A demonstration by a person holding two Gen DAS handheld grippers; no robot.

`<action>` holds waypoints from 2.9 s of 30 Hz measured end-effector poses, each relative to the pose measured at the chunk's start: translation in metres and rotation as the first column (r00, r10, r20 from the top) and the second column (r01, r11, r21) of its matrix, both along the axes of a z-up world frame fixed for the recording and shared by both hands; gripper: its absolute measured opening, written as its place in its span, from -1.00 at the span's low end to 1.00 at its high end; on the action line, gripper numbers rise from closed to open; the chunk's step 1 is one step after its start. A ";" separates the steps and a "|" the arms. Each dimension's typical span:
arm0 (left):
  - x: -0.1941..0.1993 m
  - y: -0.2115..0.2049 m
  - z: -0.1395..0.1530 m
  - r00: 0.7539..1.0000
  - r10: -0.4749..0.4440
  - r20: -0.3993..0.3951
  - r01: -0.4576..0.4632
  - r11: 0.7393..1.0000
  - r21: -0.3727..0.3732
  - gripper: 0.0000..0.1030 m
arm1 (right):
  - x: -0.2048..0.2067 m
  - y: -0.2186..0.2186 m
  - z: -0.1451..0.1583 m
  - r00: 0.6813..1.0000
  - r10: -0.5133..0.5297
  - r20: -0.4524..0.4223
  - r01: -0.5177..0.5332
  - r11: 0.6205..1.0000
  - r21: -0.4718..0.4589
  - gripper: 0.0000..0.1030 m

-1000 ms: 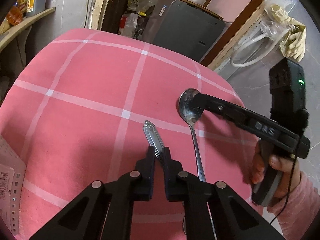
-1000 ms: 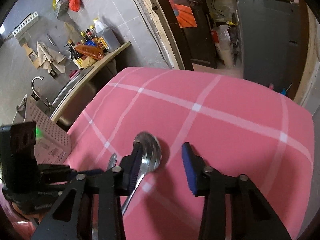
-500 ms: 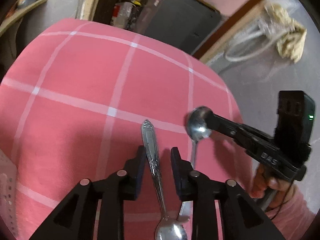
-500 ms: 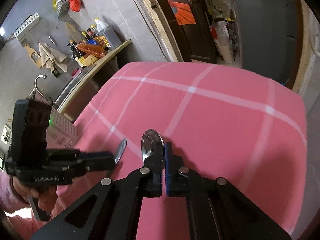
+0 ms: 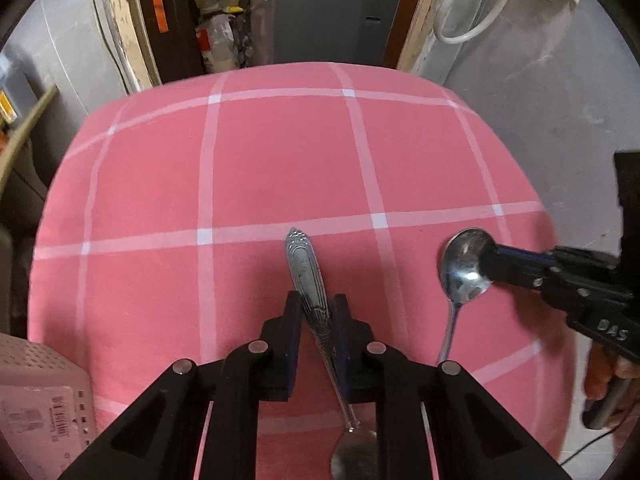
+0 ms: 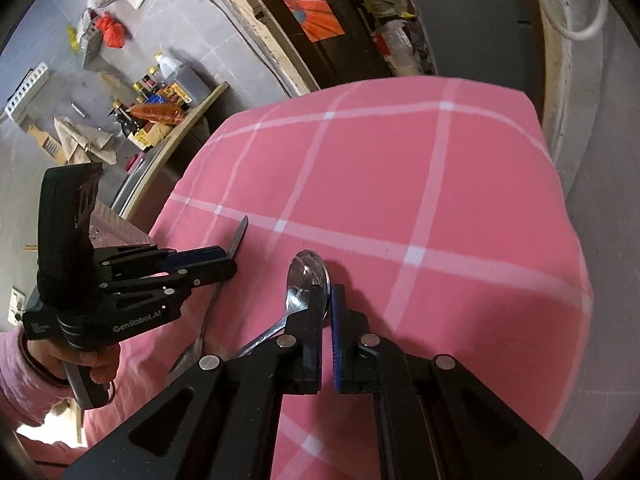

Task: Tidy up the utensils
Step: 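Close the left gripper on the ornate-handled spoon while the right grasps the other spoon, then lift both spoons off the tablecloth with both grippers, then carry both spoons over the white caddy with both grippers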

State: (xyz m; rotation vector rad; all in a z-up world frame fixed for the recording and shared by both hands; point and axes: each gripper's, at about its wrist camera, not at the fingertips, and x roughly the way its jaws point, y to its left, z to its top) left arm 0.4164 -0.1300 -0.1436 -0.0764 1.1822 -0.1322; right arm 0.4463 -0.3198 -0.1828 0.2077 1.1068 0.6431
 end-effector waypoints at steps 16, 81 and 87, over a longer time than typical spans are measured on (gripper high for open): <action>-0.027 0.048 -0.004 0.997 0.048 -0.061 -0.062 0.966 -0.250 -0.87 | -0.025 0.008 0.003 0.998 -0.068 -0.013 0.069 0.995 0.065 -0.90; -0.166 0.228 0.224 0.830 0.146 0.538 -0.074 0.986 -0.152 -0.97 | -0.148 0.243 0.271 0.759 -0.038 0.650 0.164 0.977 -0.135 -0.93; -0.165 0.235 0.196 0.843 0.172 0.509 -0.089 0.979 -0.184 -0.96 | -0.146 0.262 0.254 0.780 0.015 0.625 0.138 0.971 -0.196 -0.93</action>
